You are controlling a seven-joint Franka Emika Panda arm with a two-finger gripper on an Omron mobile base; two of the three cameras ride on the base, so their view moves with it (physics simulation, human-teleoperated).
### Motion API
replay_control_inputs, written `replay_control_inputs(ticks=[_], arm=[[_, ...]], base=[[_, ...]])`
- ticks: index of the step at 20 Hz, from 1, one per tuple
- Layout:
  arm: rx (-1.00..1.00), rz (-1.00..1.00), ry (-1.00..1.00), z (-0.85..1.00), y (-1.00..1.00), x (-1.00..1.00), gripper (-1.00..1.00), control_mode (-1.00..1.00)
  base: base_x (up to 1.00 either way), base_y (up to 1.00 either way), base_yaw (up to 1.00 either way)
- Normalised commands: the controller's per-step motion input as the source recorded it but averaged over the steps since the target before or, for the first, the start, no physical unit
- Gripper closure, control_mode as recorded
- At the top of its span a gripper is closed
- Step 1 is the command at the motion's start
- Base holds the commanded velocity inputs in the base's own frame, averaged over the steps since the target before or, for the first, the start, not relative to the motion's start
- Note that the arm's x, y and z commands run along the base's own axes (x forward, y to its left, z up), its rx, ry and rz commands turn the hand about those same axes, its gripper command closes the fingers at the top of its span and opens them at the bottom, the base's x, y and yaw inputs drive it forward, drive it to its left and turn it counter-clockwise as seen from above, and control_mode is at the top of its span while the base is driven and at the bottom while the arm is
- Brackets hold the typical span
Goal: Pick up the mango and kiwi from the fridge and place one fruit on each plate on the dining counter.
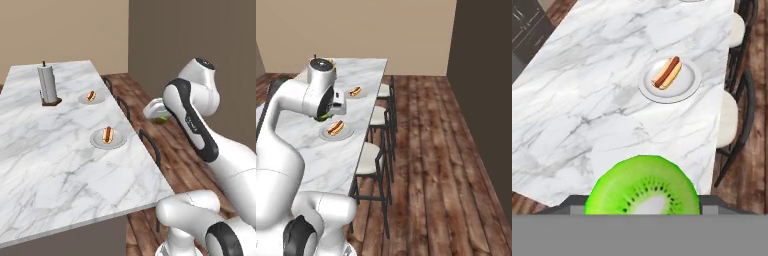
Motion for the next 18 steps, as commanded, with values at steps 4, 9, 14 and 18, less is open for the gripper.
replay_control_inputs(ticks=[4, 9, 14, 18], arm=[[-0.01, 0.08, 0.21, -0.73, 0.0, 1.0, 1.0, -1.0], [-0.05, 0.06, 0.14, -0.67, 0.13, 0.99, 1.0, -1.0], [-0.09, 0.0, 0.04, -0.46, 0.31, 1.0, 1.0, -1.0], [-0.09, 0.0, 0.03, -0.46, 0.21, 0.97, 1.0, -1.0]], base=[[0.0, 0.0, 0.0], [0.0, 0.0, 0.0], [0.0, 0.0, 0.0], [0.0, 0.0, 0.0]])
